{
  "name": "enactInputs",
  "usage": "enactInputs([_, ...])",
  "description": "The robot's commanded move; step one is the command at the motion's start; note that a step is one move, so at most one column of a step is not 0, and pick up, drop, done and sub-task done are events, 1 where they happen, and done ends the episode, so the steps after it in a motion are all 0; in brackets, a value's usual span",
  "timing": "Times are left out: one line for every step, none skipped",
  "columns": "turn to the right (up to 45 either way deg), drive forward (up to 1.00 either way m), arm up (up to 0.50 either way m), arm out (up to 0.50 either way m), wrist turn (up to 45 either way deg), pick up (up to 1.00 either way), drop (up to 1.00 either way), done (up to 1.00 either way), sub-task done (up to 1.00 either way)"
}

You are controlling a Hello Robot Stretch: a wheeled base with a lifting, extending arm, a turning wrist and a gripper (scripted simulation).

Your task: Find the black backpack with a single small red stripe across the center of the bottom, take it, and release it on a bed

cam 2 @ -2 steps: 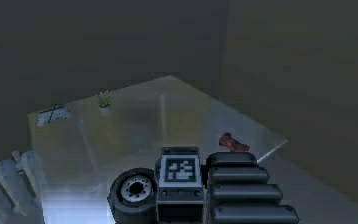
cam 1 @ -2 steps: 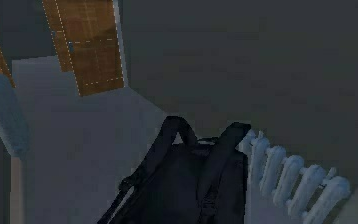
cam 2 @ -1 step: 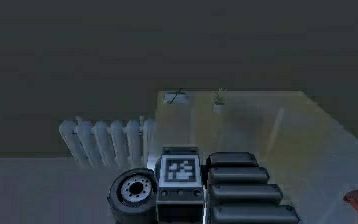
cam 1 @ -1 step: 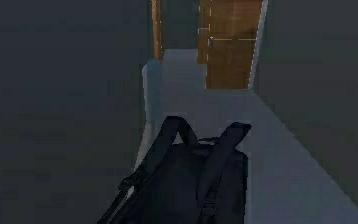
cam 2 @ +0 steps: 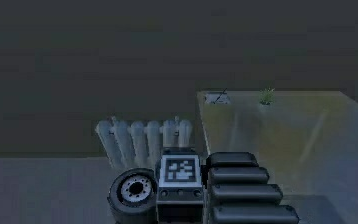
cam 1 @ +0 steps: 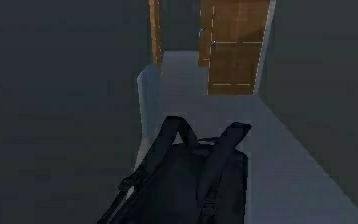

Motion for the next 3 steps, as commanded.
enactInputs([3.0, 0.00, 0.00, 0.00, 0.0, 0.00, 0.00, 0.00, 0.00])
enactInputs([0.0, 1.00, 0.00, 0.00, 0.0, 0.00, 0.00, 0.00, 0.00])
enactInputs([0.0, 1.00, 0.00, 0.00, 0.0, 0.00, 0.00, 0.00, 0.00])
